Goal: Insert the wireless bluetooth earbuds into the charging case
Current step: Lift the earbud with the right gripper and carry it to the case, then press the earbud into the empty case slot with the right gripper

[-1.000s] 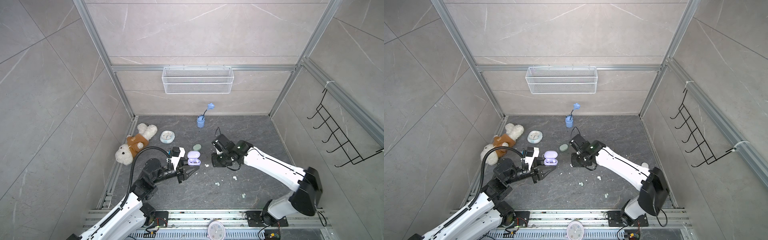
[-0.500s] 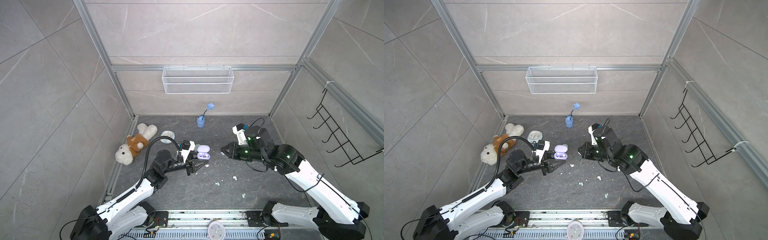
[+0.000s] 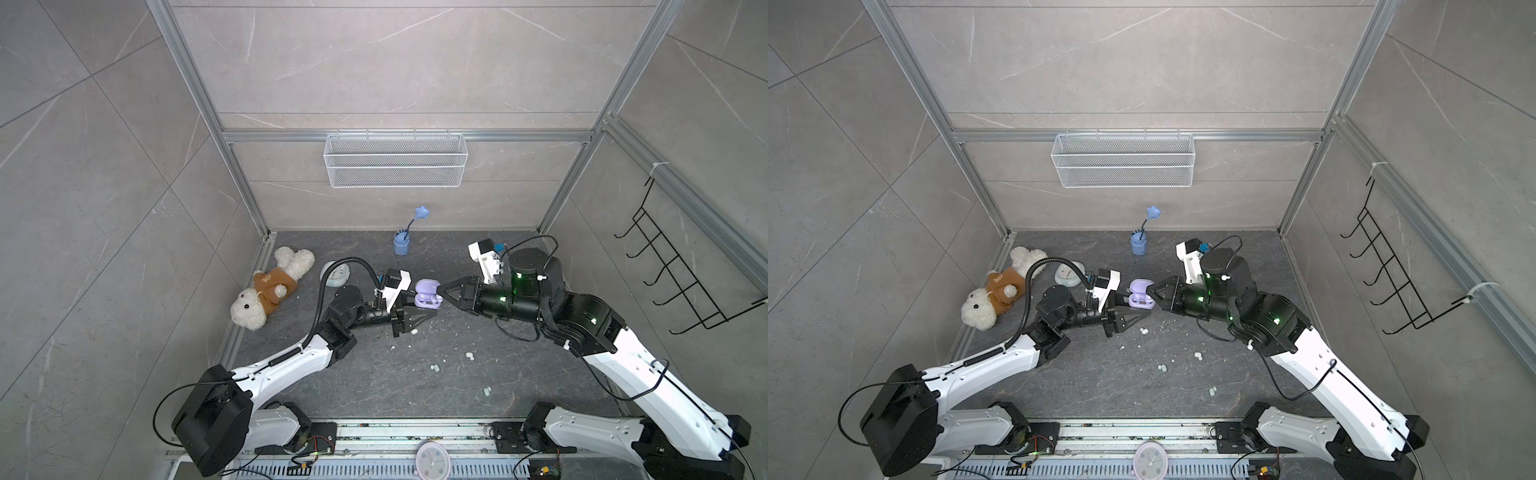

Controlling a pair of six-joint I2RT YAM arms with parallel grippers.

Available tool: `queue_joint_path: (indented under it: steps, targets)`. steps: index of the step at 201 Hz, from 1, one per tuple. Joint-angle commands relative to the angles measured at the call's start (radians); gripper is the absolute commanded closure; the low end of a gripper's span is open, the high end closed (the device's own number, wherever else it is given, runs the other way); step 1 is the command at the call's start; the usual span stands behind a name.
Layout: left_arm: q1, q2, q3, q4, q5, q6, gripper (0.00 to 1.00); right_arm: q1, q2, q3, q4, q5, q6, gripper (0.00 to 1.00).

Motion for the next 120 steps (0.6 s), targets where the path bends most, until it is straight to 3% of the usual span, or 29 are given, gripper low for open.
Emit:
queue_joint_path:
  steps: [1,120]
  targets:
    - [-0.015,0.013,0.044,0.123,0.036,0.015,0.75,-0.003,-0.010,-0.008,0.058,-0.024,0.030,0.84]
    - [-0.030,0.026,0.058,0.145,0.042,0.008,0.75,0.028,0.020,-0.075,0.127,-0.034,0.074,0.84]
